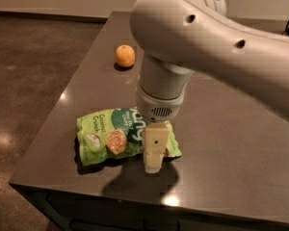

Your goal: Move green rice chip bag near water bottle

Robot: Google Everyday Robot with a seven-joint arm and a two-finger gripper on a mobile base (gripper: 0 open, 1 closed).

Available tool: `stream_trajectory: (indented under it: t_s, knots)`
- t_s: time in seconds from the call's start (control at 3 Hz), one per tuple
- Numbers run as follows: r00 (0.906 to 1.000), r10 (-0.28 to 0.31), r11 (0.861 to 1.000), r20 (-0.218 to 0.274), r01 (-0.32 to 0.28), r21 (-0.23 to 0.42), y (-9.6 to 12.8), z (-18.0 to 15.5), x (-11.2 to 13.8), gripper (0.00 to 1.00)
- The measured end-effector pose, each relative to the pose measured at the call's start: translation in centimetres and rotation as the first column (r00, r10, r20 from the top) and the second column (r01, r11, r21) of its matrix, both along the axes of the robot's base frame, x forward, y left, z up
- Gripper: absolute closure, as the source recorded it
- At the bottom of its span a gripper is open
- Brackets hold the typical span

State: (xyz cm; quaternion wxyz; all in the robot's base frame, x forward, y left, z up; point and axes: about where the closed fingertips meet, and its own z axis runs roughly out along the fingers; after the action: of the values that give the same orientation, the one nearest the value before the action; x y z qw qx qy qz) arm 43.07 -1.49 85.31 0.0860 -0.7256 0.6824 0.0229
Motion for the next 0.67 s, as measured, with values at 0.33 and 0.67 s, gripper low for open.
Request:
stream_trajectory:
  t_s: [0.33,0.67]
  knots:
    - [0.9999,0.016,1.0,0.006,-0.016,0.015,2.4,-0.6,0.1,0.16]
    - [0.9998,0.012,0.999,0.015,-0.013,0.038,3.6,-0.6,0.4,0.39]
